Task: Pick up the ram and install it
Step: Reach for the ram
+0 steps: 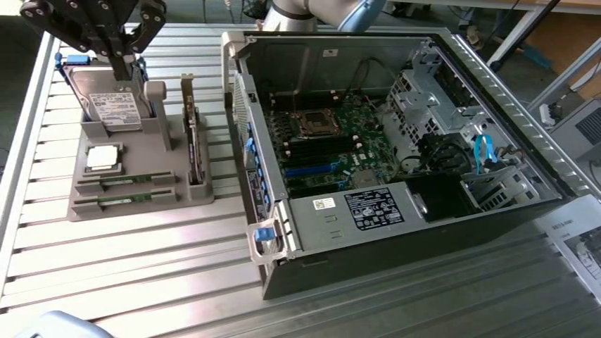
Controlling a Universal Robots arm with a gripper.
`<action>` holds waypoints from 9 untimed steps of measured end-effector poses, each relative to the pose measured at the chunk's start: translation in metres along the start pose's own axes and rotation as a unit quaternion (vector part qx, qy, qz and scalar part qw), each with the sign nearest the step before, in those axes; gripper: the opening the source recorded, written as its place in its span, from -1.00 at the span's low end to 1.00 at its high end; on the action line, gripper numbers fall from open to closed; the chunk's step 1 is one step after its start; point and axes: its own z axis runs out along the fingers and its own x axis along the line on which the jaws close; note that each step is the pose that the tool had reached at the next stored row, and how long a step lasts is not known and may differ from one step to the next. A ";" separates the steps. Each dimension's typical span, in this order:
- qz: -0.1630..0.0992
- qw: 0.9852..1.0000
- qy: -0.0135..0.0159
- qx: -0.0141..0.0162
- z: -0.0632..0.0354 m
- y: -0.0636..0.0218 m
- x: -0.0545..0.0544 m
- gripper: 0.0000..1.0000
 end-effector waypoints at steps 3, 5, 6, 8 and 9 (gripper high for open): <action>0.000 1.000 0.000 0.000 0.0004 -0.0004 0.005 -0.80; 0.000 1.000 0.000 0.000 0.0007 -0.0007 0.009 -0.80; 0.000 1.000 0.000 0.000 0.0008 -0.0009 0.011 -0.80; 0.000 1.000 0.001 0.000 0.0010 -0.0012 0.015 -0.80; 0.000 1.000 0.001 0.000 0.0011 -0.0013 0.017 -0.80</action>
